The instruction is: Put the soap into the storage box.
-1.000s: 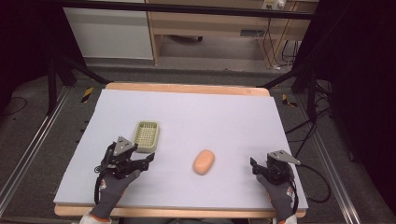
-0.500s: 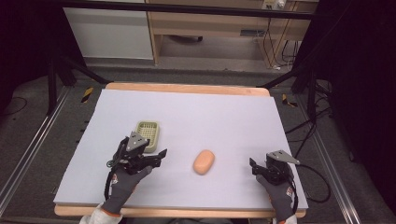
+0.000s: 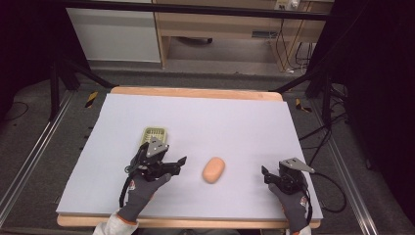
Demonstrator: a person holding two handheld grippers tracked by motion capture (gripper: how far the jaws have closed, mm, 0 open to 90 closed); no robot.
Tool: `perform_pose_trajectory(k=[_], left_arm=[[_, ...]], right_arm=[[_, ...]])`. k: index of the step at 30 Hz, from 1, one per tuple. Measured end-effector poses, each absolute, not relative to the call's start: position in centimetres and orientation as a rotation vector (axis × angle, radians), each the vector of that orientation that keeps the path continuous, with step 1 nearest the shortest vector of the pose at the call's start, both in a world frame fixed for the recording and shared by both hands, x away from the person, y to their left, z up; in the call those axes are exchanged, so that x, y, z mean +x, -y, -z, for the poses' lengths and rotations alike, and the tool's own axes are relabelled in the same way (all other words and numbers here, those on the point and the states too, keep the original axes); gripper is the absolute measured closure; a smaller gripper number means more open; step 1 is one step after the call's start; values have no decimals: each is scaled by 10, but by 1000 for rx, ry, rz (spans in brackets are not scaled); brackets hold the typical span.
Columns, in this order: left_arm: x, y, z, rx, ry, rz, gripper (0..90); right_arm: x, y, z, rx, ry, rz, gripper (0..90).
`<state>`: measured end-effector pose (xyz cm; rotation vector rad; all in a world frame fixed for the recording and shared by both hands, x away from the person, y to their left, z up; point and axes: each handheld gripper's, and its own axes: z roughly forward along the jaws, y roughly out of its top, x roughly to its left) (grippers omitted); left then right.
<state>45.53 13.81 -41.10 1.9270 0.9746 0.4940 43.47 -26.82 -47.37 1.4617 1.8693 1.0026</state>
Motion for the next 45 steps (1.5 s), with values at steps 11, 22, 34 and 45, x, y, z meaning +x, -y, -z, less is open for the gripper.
perform_pose_trajectory(k=[11, 22, 34, 45], left_arm=[[458, -119, 411, 1944, -954, -469, 230], [460, -98, 416, 1988, -920, -459, 225], [465, -78, 422, 2029, -897, -438, 220], [467, -67, 426, 2045, -889, -422, 218]], right_arm=[[435, 268, 474, 1466, -1876, -1003, 296], [436, 268, 474, 1471, -1879, -1001, 292], [436, 268, 474, 1467, -1878, -996, 290], [436, 268, 473, 1475, -1880, -1004, 300]])
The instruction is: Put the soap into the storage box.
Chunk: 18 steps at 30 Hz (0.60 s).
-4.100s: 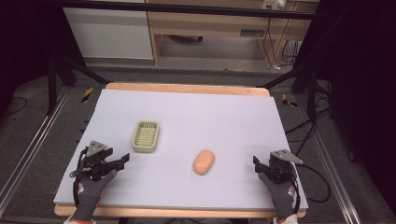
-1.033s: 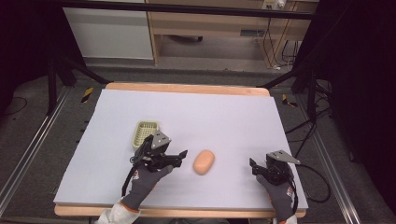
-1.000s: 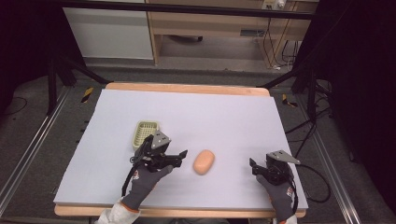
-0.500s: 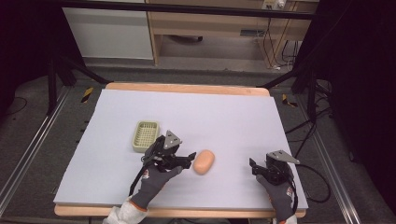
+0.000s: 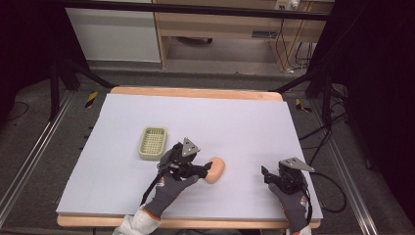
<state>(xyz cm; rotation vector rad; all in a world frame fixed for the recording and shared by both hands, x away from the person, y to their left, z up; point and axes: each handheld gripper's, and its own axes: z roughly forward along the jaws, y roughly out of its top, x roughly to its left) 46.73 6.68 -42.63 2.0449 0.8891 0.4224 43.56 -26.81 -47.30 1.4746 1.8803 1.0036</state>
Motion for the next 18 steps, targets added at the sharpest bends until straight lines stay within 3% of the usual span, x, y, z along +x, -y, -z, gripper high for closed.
perform_pose_trajectory(k=[18], left_arm=[[473, -42, 441, 2125, -883, -401, 216]], right_arm=[[436, 269, 473, 1473, -1885, -1007, 301]])
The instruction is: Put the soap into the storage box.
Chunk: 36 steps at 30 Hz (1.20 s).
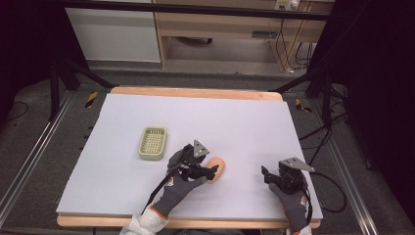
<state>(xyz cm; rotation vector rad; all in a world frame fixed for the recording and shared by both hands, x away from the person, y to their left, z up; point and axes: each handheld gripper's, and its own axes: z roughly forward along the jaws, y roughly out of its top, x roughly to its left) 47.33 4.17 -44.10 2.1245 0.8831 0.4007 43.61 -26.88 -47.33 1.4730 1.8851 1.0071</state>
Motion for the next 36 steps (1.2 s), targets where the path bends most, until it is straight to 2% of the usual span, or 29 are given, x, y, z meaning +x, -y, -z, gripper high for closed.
perform_pose_trajectory(k=[25, 36], left_arm=[[481, -16, 463, 2223, -900, -356, 203], [484, -10, 473, 2249, -913, -346, 240]], right_arm=[[437, 268, 474, 1475, -1897, -1006, 302], [437, 268, 475, 1477, -1901, -1006, 303]])
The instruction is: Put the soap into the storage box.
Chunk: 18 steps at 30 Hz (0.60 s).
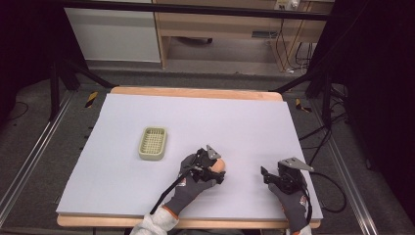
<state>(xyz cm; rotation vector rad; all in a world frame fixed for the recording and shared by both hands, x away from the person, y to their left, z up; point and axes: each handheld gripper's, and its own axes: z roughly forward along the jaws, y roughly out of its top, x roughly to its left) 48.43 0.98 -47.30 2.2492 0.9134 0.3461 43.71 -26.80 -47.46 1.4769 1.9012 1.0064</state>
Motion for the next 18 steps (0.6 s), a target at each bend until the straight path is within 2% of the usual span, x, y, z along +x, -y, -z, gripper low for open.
perform_pose_trajectory(k=[18], left_arm=[[486, -8, 475, 2259, -946, -337, 285]], right_arm=[[438, 268, 475, 1475, -1905, -1003, 303]])
